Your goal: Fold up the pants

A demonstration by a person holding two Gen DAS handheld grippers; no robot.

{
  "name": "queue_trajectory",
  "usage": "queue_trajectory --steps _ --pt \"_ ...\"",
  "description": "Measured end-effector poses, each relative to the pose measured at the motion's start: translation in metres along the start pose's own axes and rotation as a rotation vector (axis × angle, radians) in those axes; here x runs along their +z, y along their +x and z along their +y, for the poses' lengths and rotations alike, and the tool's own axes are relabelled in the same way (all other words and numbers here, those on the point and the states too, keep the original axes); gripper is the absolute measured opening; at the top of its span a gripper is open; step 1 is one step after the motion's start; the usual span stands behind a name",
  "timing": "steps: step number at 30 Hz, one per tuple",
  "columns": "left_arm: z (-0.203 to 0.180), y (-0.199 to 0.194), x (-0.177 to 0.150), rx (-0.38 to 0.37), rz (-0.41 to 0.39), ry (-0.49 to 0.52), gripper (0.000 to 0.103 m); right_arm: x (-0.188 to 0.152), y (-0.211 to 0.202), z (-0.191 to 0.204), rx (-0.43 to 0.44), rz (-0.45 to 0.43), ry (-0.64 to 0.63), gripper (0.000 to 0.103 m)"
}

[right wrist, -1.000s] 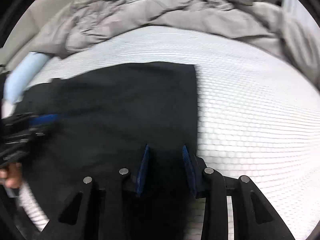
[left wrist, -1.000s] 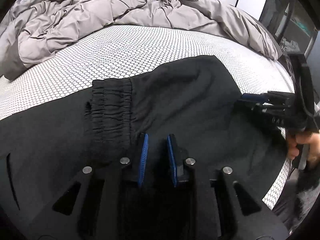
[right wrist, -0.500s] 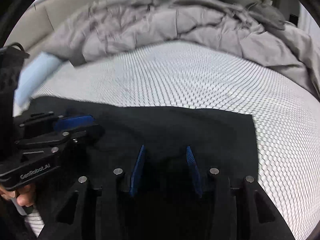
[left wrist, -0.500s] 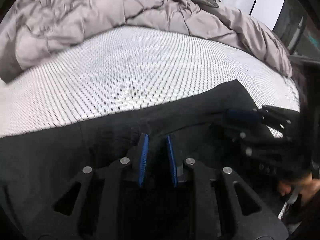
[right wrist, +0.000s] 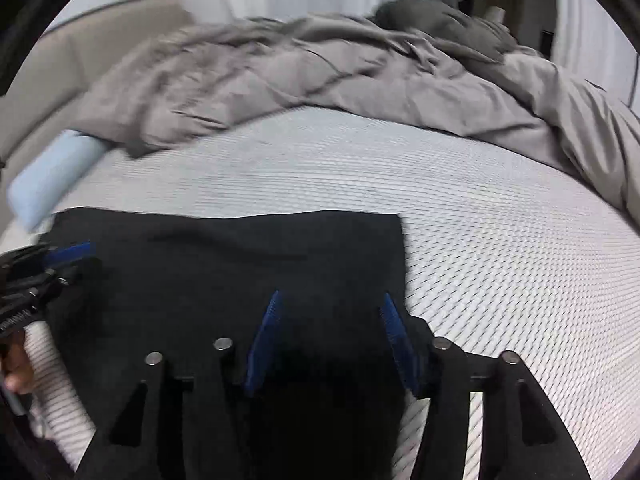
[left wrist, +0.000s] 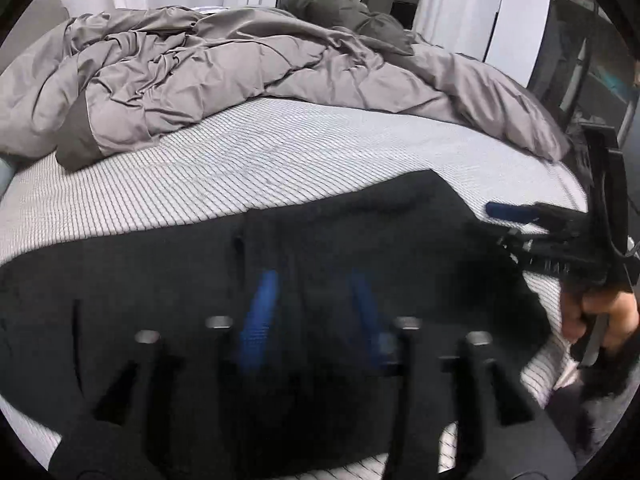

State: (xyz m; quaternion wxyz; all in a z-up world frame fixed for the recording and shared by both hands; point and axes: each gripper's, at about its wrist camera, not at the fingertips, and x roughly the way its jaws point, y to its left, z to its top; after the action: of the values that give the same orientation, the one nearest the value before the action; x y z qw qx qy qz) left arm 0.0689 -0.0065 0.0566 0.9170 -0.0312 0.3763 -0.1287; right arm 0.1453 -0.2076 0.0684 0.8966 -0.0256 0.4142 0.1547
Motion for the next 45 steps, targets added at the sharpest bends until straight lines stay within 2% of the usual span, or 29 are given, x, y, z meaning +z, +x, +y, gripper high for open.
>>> queue_trajectory --steps 1,4,5,8,9,11,12,14,17,19,21,22,24,25,26,28,29,31,33,34,35,38,41,45 --pt "-0.007 0.002 -0.006 -0.003 0.012 0.016 0.049 -0.008 -0.001 0.011 0.048 0.015 -0.029 0.065" --pt "-0.016 0.020 -0.028 0.018 0.094 0.068 0.049 -0.017 0.019 0.037 0.071 0.061 -0.094 0.065" --pt "-0.014 0.026 -0.034 0.012 0.117 0.070 0.051 -0.020 0.032 0.045 0.043 0.098 -0.127 0.065" --pt "0.001 0.021 -0.042 -0.048 0.108 0.050 0.048 -0.027 0.047 0.051 -0.062 0.148 -0.226 0.065" --pt "0.007 0.014 -0.043 -0.035 0.101 0.040 0.048 -0.026 0.044 0.049 -0.075 0.150 -0.237 0.066" --pt "0.016 0.002 -0.046 0.040 0.087 0.009 0.048 -0.025 0.033 0.036 -0.133 0.152 -0.243 0.067" --pt "0.018 -0.003 -0.048 0.047 0.090 -0.010 0.048 -0.026 0.030 0.029 -0.156 0.148 -0.234 0.067" --pt "0.017 -0.016 -0.052 0.038 0.074 -0.052 0.048 -0.029 0.016 0.021 -0.118 0.127 -0.185 0.067" --pt "-0.003 -0.032 -0.061 -0.026 0.003 -0.042 0.048 -0.044 -0.009 0.035 0.039 0.062 -0.163 0.067" --pt "-0.023 -0.021 -0.068 -0.027 0.042 0.026 0.048 -0.055 -0.009 0.053 0.093 0.075 -0.201 0.067" --pt "-0.029 -0.013 -0.073 0.031 0.077 0.084 0.048 -0.066 0.002 0.066 0.086 0.124 -0.265 0.067" --pt "-0.027 -0.012 -0.077 0.061 0.090 0.099 0.048 -0.071 0.007 0.066 0.037 0.139 -0.322 0.067" --pt "-0.014 -0.021 -0.086 0.089 0.087 0.092 0.049 -0.078 0.001 0.055 -0.026 0.124 -0.343 0.069" --pt "-0.005 -0.025 -0.090 0.110 0.084 0.070 0.053 -0.080 -0.007 0.038 -0.040 0.117 -0.307 0.070" --pt "0.009 -0.032 -0.093 0.086 0.089 0.018 0.064 -0.082 -0.013 0.025 -0.048 0.110 -0.275 0.071" --pt "0.026 -0.044 -0.098 0.026 0.083 -0.058 0.065 -0.089 -0.024 -0.008 -0.078 0.098 -0.199 0.075" --pt "0.031 -0.054 -0.099 0.023 0.064 -0.081 0.065 -0.089 -0.026 -0.018 -0.068 0.092 -0.158 0.079" --pt "0.040 -0.077 -0.103 0.076 0.009 -0.108 0.065 -0.086 -0.033 -0.038 -0.004 0.069 -0.045 0.079" --pt "0.060 -0.095 -0.105 0.052 -0.058 -0.179 0.067 -0.083 -0.041 -0.046 0.058 0.022 0.038 0.083" --pt "0.072 -0.105 -0.107 0.032 -0.097 -0.233 0.070 -0.080 -0.044 -0.047 0.075 0.003 0.064 0.086" --pt "0.086 -0.118 -0.112 0.025 -0.141 -0.299 0.082 -0.077 -0.047 -0.049 0.083 -0.019 0.086 0.090" --pt "0.120 -0.137 -0.126 0.105 -0.215 -0.430 0.095 -0.068 -0.052 -0.047 0.085 -0.061 0.135 0.096" --pt "0.151 -0.136 -0.135 0.142 -0.200 -0.539 0.095 -0.060 -0.046 -0.036 0.094 -0.052 0.136 0.096" --pt "0.198 -0.127 -0.154 0.166 -0.156 -0.730 0.095 -0.062 -0.041 -0.016 0.095 -0.026 0.071 0.096"
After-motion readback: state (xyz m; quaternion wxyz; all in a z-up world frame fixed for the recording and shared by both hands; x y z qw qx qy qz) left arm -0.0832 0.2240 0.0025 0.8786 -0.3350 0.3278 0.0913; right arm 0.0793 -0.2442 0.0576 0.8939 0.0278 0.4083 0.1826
